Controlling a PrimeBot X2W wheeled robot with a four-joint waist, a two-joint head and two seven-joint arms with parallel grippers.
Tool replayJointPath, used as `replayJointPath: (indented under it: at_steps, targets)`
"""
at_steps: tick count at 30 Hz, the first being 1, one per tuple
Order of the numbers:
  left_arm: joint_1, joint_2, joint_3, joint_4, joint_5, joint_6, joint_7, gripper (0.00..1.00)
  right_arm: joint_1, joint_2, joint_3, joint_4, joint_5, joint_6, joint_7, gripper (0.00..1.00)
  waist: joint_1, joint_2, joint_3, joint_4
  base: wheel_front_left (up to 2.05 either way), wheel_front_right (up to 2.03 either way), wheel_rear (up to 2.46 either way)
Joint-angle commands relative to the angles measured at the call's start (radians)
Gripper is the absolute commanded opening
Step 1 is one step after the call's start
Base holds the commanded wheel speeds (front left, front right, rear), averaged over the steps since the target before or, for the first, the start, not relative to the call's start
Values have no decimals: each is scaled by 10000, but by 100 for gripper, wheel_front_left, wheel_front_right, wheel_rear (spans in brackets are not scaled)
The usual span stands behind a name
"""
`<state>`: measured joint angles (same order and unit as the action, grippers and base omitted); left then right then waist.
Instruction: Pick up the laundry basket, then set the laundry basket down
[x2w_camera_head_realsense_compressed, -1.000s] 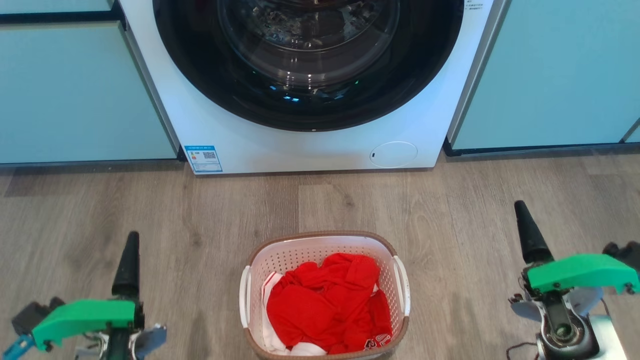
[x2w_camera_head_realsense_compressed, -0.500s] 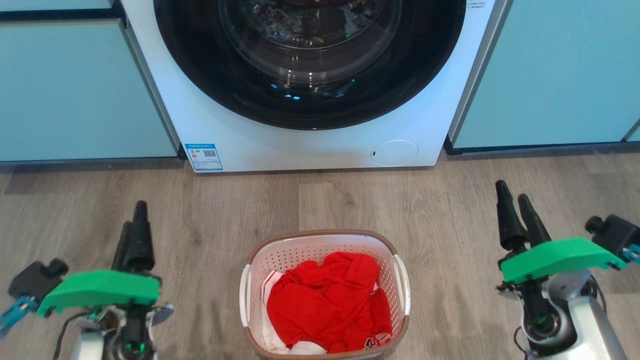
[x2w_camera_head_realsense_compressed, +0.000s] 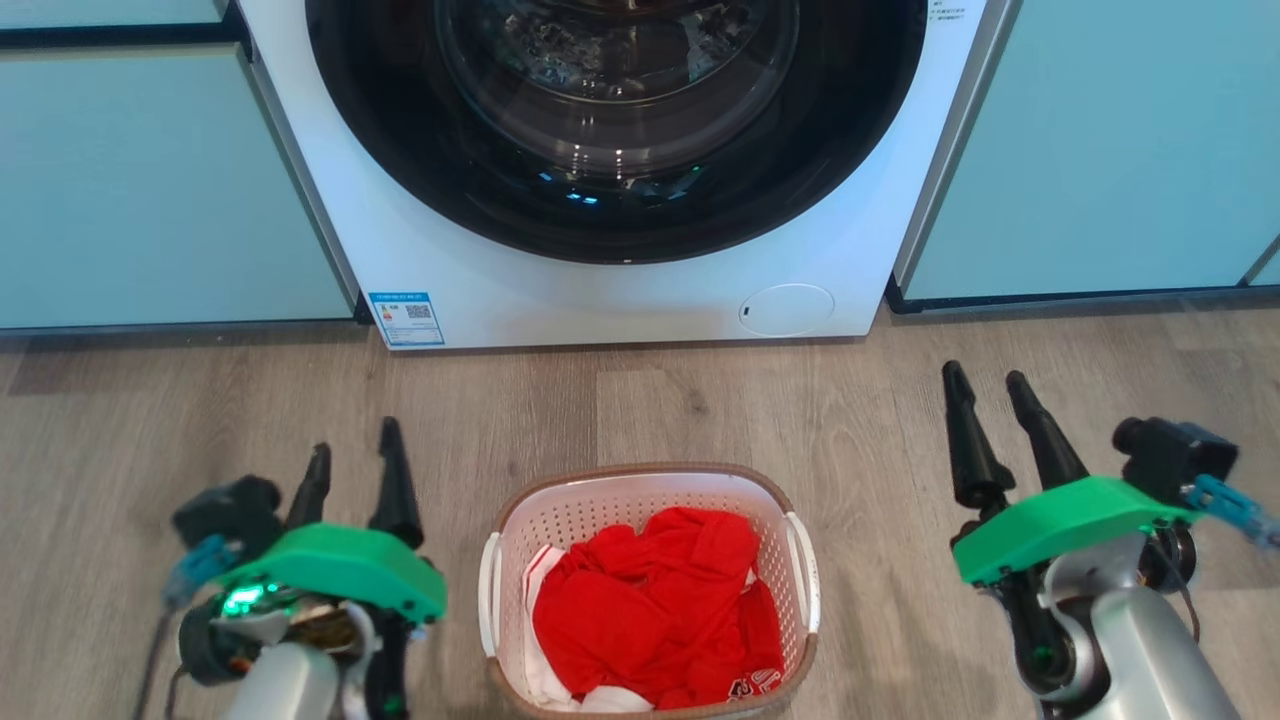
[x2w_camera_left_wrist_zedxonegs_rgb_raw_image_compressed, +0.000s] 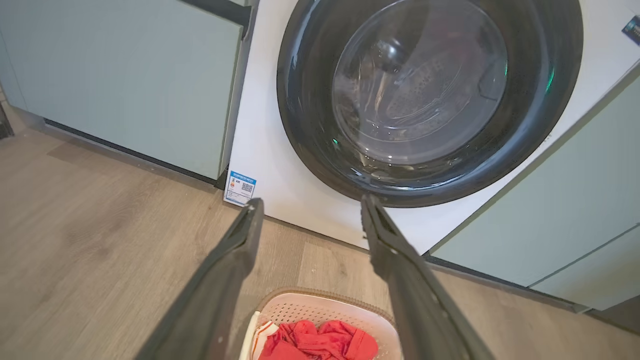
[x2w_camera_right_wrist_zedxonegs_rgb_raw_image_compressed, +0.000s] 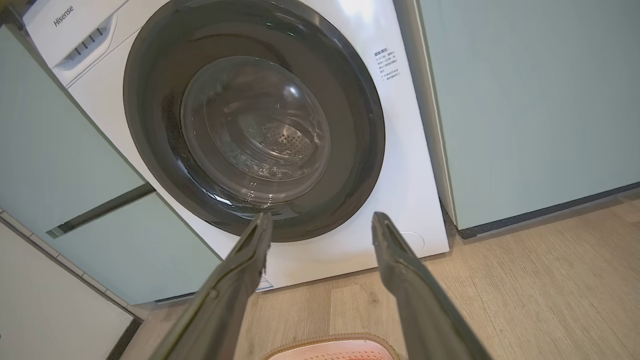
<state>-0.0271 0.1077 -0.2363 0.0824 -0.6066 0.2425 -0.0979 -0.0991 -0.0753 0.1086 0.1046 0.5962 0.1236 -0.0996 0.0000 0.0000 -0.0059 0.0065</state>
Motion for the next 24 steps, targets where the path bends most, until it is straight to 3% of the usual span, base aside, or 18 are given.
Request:
replayJointPath:
  at_steps: [1,3,11,14,17,21,22,24]
  targets:
    - [-716,296,-156,-309,383,299,-154,100,-656,-139,220,-335,-393,42,-142,100,0,0,-16,2,0,0,0]
    - [-806,582,-801,50,590,681,-242,100,-613,-111,257,-135,-685,44,-230,100,0,0,-65,10,0,0,0]
    - [-1147,812,-1852,803,991,845,-447,100,-584,-49,419,334,-1424,48,-435,100,0,0,-161,10,0,0,0]
    - [-1077,574,-1759,923,529,577,-535,100,-569,34,462,655,-1530,50,-521,100,0,0,-190,-3,0,0,0]
    - [-1014,352,-1415,1008,325,42,-623,100,-567,111,572,1171,-1380,51,-609,100,0,0,-218,-14,0,0,0]
    - [-1001,145,-1146,1178,887,-371,-740,100,-798,20,952,1530,-1596,54,-726,100,0,0,-235,-48,0,0,0]
    - [-1080,119,-1170,1143,1455,-439,-799,100,-894,-18,1033,1491,-1829,55,-785,100,0,0,-235,-60,0,0,0]
    - [-1123,86,-1157,1059,1732,-387,-828,100,-914,-11,1040,1435,-1916,55,-814,100,0,0,-233,-65,0,0,0]
